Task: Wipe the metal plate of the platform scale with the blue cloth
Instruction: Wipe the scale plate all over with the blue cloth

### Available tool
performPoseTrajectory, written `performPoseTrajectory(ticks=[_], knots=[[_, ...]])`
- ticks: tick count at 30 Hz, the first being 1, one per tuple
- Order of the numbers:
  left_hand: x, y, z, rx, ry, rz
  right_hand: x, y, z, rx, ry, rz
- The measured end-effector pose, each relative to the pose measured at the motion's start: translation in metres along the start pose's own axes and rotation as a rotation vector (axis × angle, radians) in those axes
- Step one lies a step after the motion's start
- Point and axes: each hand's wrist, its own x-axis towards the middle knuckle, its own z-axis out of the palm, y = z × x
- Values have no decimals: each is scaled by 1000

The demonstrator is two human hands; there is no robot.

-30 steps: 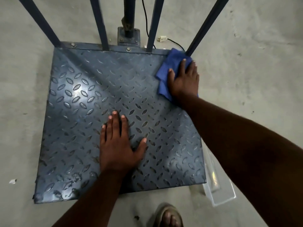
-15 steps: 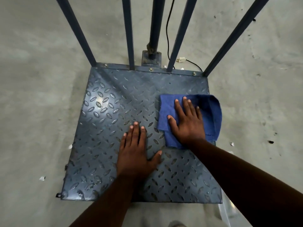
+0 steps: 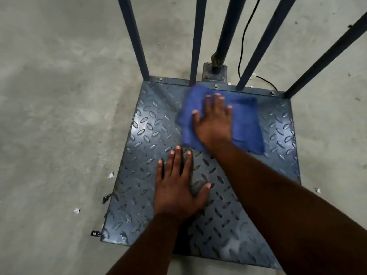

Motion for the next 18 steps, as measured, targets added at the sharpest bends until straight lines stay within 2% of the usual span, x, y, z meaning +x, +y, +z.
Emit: performPoseTrajectory(ticks=[2,3,4,7,9,11,12,13,16,18], knots=[[0,-1,2,-8,-3,-8,0,-39,14,-17,-76,-447],[0,-2,1,-9,-10,-9,6,-41,14,-10,-85,-544],[0,-3,1,-7,-15,-4,15,-32,11,16,-69,-508],[1,-3,1,-9,-18,5,31,28,2,10,1,-42],[1,-3,1,-24,-18,6,21,47,0,-18,14,193],[0,-2,1,-40,-14,8,14,24,2,-13,54,302],[-1,-2,1,-47,-14,11,12,4,3,-6,62,274],[-1,-3,2,-51,-15,17,15,-19,7,5,60,177],[2,-5,1,-34,-87,15,28,-87,20,41,-39,-310],[2,-4,-2,-9,-134,7,40,-114,25,15,-132,-504]])
